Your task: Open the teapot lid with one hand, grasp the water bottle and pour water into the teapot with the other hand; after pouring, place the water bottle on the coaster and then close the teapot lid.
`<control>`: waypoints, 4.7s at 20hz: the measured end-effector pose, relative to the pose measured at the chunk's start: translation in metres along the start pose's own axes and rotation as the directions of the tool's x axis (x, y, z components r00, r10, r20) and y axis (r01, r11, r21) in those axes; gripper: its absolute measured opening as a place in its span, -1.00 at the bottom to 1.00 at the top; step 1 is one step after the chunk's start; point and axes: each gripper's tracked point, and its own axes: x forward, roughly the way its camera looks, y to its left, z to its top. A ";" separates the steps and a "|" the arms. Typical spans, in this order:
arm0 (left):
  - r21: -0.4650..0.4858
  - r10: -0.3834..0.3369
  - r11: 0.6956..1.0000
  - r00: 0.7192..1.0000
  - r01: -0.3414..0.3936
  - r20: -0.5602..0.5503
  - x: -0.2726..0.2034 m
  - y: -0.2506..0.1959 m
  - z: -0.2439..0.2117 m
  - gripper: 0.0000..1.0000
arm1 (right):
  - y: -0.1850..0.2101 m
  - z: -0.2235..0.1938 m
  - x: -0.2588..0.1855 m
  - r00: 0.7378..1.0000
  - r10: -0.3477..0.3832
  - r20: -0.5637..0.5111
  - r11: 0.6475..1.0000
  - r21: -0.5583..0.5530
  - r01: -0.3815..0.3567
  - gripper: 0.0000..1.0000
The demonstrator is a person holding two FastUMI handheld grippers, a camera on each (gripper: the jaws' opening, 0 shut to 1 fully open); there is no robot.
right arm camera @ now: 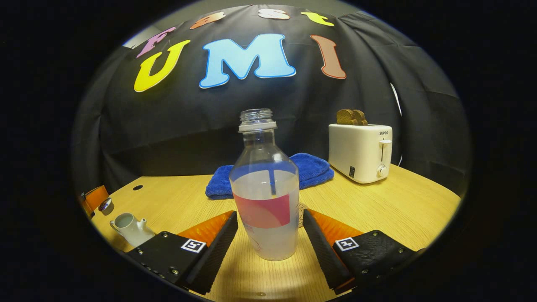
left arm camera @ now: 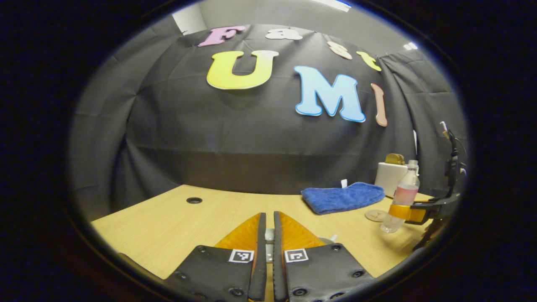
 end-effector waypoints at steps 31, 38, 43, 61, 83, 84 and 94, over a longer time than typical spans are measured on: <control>0.002 0.001 1.000 0.999 -0.001 -0.041 0.017 0.042 -0.015 -0.72 | 0.045 -0.001 -0.015 0.997 -0.021 0.072 0.829 -0.557 0.058 0.49; -0.007 -0.006 1.000 1.000 0.006 -0.030 0.018 0.052 -0.014 -0.74 | 0.071 0.008 -0.027 0.989 0.040 0.142 0.535 -0.839 0.099 0.49; -0.045 -0.023 0.999 0.999 0.021 -0.037 0.020 0.055 -0.013 -0.72 | 0.098 0.017 -0.025 0.978 0.106 0.180 0.290 -0.946 0.142 0.49; -0.100 -0.023 0.995 0.999 0.020 -0.031 0.021 0.064 -0.013 -0.74 | 0.116 0.017 -0.023 0.959 0.211 0.187 -0.272 -0.932 0.241 0.48; -0.150 -0.029 0.988 0.999 0.024 -0.029 0.024 0.070 -0.016 -0.72 | 0.146 0.041 -0.042 0.911 0.336 0.238 -0.565 -0.724 0.397 0.48; -0.151 -0.029 0.988 0.999 0.024 -0.029 0.023 0.071 -0.015 -0.73 | 0.147 0.041 -0.042 0.911 0.338 0.236 -0.570 -0.719 0.398 0.42; -0.157 -0.030 0.987 0.999 0.026 -0.027 0.024 0.071 -0.016 -0.74 | 0.158 0.052 -0.044 0.895 0.379 0.236 -0.648 -0.623 0.439 0.42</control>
